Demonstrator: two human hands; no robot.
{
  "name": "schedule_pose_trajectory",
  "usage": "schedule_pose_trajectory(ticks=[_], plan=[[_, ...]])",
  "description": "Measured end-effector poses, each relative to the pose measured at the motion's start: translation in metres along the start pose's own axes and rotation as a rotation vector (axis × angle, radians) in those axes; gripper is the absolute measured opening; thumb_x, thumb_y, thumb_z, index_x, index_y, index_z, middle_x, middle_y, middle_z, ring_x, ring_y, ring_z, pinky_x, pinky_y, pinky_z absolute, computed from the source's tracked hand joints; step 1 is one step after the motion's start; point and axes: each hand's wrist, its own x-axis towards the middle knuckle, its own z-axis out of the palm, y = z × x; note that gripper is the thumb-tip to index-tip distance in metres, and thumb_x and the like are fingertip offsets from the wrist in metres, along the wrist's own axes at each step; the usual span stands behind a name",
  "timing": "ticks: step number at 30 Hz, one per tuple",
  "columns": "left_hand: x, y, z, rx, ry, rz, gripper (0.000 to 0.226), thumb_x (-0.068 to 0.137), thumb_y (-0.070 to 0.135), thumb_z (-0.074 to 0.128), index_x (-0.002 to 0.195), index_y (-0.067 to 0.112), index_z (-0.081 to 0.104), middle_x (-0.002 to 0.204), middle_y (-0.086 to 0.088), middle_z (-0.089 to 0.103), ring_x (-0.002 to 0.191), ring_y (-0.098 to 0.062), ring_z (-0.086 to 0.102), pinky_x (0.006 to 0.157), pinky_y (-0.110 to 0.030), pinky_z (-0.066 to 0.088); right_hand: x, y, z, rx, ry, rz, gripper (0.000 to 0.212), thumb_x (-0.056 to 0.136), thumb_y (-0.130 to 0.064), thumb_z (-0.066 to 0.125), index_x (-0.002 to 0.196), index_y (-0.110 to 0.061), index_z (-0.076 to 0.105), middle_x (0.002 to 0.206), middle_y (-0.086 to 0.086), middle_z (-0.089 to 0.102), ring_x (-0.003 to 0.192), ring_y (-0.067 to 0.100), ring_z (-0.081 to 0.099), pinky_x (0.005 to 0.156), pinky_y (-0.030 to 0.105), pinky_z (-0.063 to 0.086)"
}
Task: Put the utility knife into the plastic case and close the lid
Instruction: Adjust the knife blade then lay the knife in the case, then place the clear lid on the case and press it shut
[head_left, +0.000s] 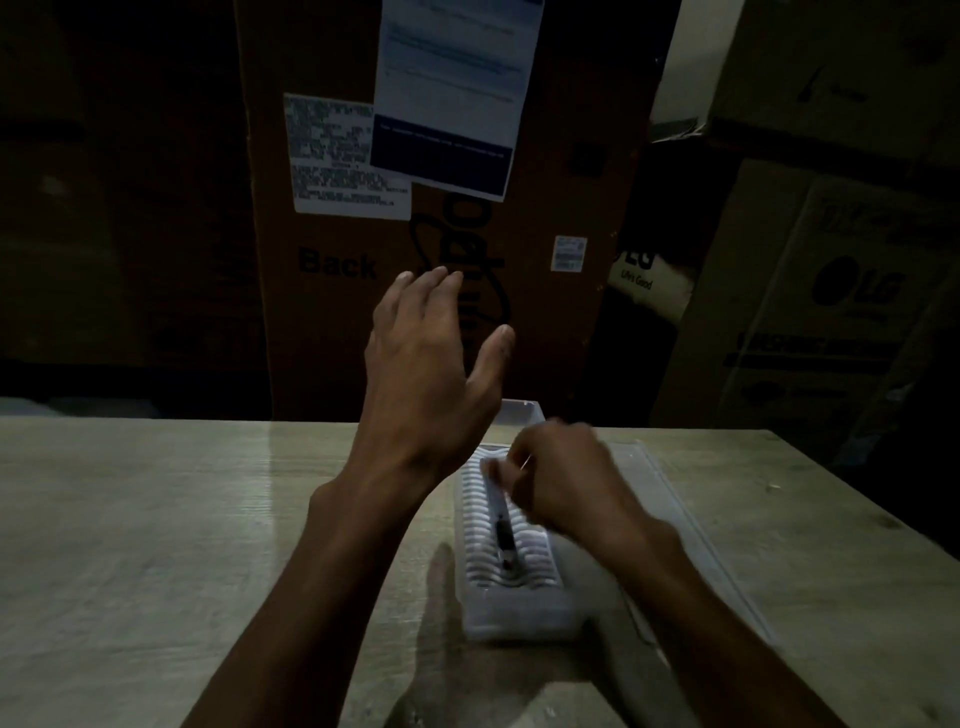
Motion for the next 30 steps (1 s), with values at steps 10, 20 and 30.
schedule_pose_trajectory(ticks=[10,20,30], plan=[[-0.002,0.003,0.001,-0.051,-0.025,0.012,0.063,0.095,0.042,0.051,0.15,0.015,0.034,0.161,-0.003,0.03,0.152,-0.017,0.012,0.123,-0.041,0.021,0.026,0.088,-0.01,-0.056,0.012,0.316,0.043,0.087,-0.048,0.065,0.122,-0.024,0.058,0.126,0.007,0.062,0.106,0.023,0.06,0.092,0.045,0.051],[-0.002,-0.003,0.006,-0.027,-0.026,-0.017,0.061,0.095,0.037,0.053,0.149,0.015,0.035,0.16,-0.003,0.031,0.151,-0.017,0.014,0.119,-0.037,0.019,0.028,0.106,0.014,-0.111,-0.2,0.411,0.065,0.068,-0.057,0.077,0.12,-0.029,0.052,0.135,0.006,0.052,0.121,0.032,0.05,0.102,0.057,0.044],[-0.003,-0.004,0.011,-0.076,0.009,-0.025,0.054,0.095,0.033,0.054,0.145,0.014,0.042,0.154,-0.005,0.041,0.143,-0.018,0.035,0.112,-0.028,0.029,0.029,0.12,-0.028,0.29,0.215,0.331,0.02,0.09,-0.024,0.066,0.109,-0.018,0.068,0.105,0.008,0.071,0.085,0.019,0.063,0.067,0.031,0.051]])
